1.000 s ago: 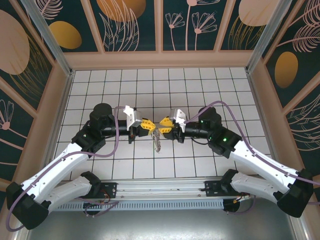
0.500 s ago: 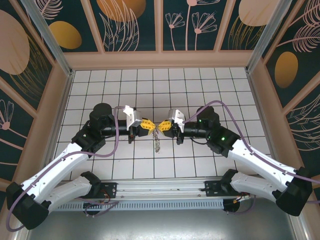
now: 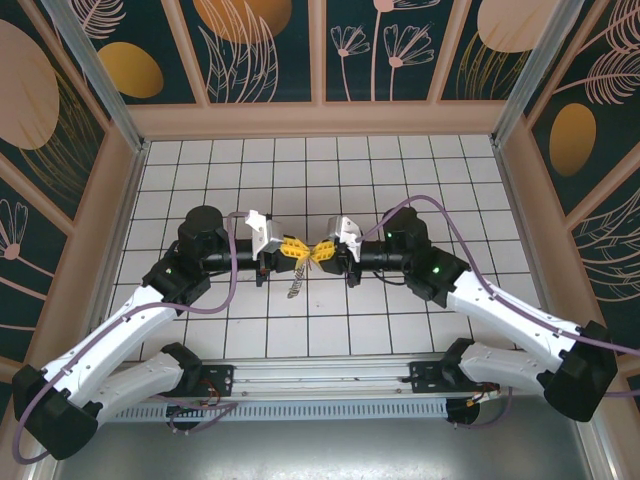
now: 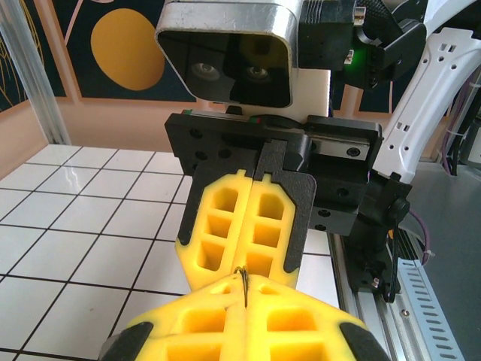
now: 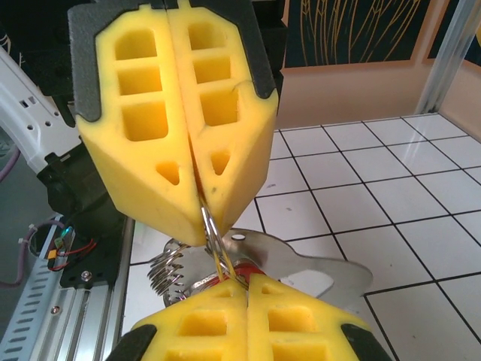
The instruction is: Put the keys on the keyring
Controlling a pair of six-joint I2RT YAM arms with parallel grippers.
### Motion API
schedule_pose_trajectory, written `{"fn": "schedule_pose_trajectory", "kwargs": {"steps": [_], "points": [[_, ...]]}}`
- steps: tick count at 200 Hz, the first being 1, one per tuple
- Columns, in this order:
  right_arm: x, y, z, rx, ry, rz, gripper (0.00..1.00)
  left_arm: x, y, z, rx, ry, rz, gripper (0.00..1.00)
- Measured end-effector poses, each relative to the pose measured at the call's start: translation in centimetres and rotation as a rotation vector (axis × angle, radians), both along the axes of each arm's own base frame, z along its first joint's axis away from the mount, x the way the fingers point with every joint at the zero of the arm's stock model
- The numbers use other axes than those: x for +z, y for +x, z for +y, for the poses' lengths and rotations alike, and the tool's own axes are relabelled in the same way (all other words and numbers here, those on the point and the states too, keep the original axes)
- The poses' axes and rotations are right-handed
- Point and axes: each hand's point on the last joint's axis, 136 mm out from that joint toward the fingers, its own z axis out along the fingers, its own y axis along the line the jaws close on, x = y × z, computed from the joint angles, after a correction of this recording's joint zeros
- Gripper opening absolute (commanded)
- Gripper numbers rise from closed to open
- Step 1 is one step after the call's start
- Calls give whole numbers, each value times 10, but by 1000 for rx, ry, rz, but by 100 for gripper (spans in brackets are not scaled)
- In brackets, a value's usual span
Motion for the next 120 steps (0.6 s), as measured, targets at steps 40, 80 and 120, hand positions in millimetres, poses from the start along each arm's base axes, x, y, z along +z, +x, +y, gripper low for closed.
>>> {"fn": "schedule_pose_trajectory", "kwargs": {"steps": [40, 80, 120], "points": [[1, 0, 3, 19, 6, 3, 0, 0, 0, 0, -1, -1, -1, 0], [2, -2, 4, 35, 16, 2, 0, 1, -2, 0, -7, -4, 1, 0], [11, -7, 7, 71, 54, -4, 0, 9, -7, 1, -32, -30, -15, 0]]}}
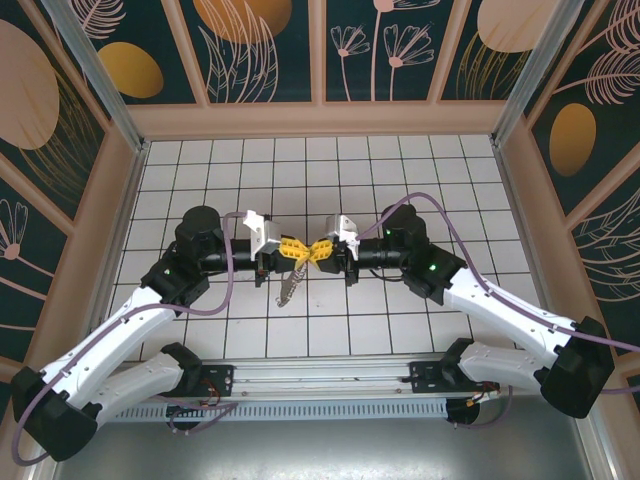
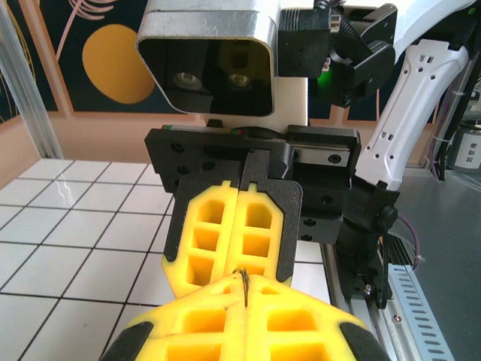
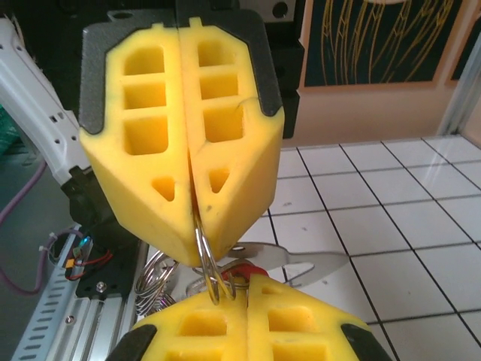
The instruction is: Put the keys on the keyring
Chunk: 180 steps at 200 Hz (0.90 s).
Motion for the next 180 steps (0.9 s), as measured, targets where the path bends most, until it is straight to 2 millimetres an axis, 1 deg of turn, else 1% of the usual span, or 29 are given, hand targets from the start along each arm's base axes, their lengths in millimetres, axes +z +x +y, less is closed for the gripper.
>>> {"fn": "schedule_pose_trajectory", "kwargs": {"steps": [45, 161, 180], "points": [[8, -5, 1, 35, 32, -6, 0, 7, -5, 1, -20, -21, -14, 0], [9, -8, 1, 43, 28, 4, 0, 9, -5, 1, -19, -26, -13, 0], [9, -11, 1, 59, 30, 8, 0, 9, -7, 1, -32, -28, -12, 0]]}}
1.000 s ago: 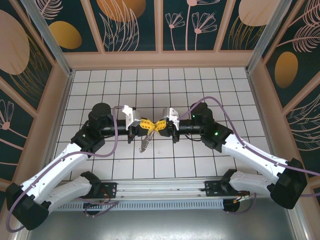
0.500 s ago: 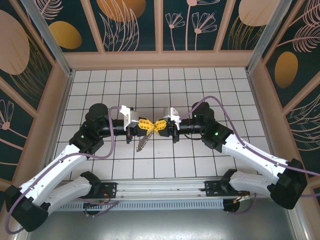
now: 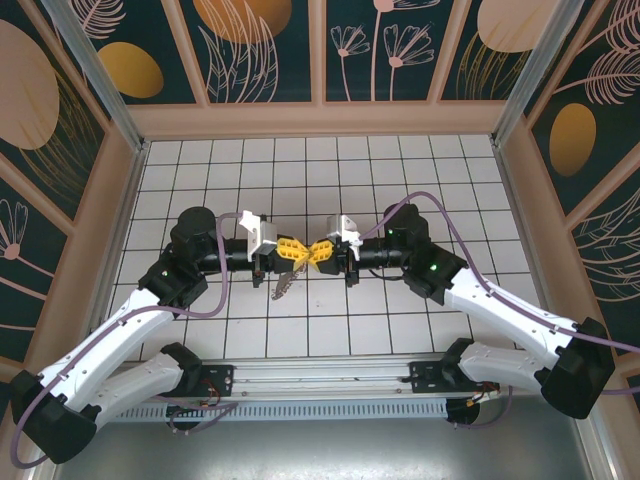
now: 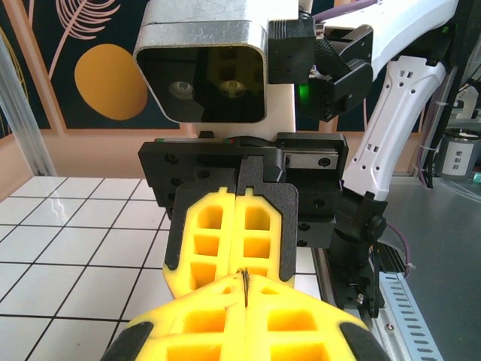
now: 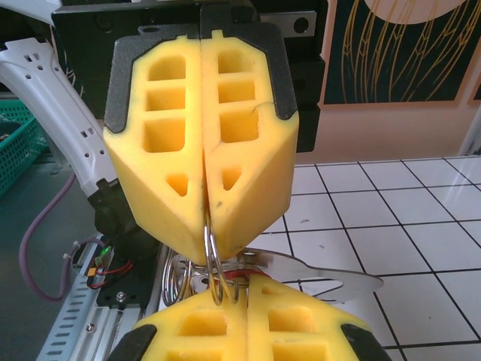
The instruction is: Put the keys on the keyring
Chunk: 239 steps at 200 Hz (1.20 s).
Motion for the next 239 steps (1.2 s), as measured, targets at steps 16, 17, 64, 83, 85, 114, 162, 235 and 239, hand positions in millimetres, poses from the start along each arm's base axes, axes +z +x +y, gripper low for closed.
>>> {"fn": "schedule_pose_trajectory", "kwargs": {"steps": [16, 17, 64, 83, 85, 114, 162, 235, 239], "points": [[1, -3, 0, 15, 3, 13, 0, 0, -3, 0, -17, -2, 3, 0], [1, -3, 0, 16, 3, 14, 0, 0, -3, 0, -19, -2, 4, 0], [5, -10, 3, 62, 24, 53, 0, 4, -9, 1, -46, -15, -3, 0], [5, -11, 4, 63, 27, 54, 6, 6, -9, 1, -42, -19, -9, 0], [5, -11, 4, 62, 27, 55, 8, 6, -9, 1, -40, -19, -11, 0], [10, -5, 2, 1, 35, 28, 27, 8, -6, 3, -14, -22, -21, 0], [38, -3, -25, -150, 106, -82, 34, 6, 4, 4, 52, -11, -21, 0], [40, -3, -30, -175, 116, -97, 35, 5, 3, 3, 44, -12, -12, 0], [40, -4, -29, -174, 116, -97, 35, 5, 3, 3, 43, -12, -10, 0]]}}
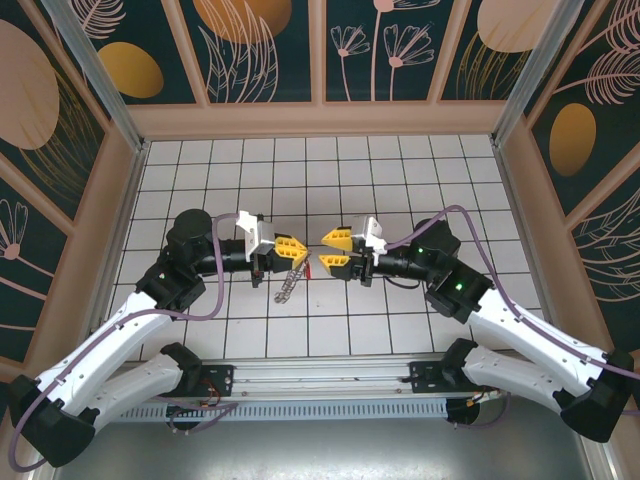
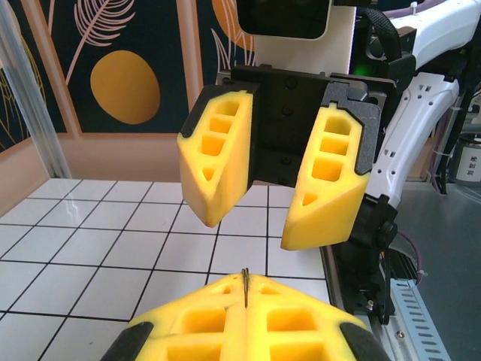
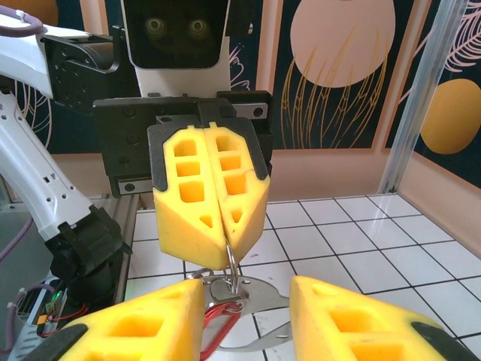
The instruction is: Put the keys on the keyring
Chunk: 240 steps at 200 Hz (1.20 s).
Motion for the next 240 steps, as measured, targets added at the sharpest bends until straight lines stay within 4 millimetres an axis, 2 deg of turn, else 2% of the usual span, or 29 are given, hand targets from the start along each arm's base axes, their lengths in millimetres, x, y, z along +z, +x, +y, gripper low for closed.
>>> {"fn": "schedule_pose_trajectory", "kwargs": {"steps": [74, 151, 194, 211, 240], "points": [[-22, 3, 16, 38, -49, 44, 30, 0, -3, 0, -18, -3, 11, 0], [-19, -2, 18, 62, -42, 17, 0, 1, -3, -1, -20, -8, 5, 0], [-21, -1, 18, 60, -51, 17, 0, -2, -1, 0, -10, 5, 3, 0], [-27, 0, 18, 53, -74, 25, 0, -8, 1, 0, 0, 32, 9, 11], [-33, 8, 21, 26, -138, 34, 0, -17, 9, -1, 31, 91, 19, 13]]}}
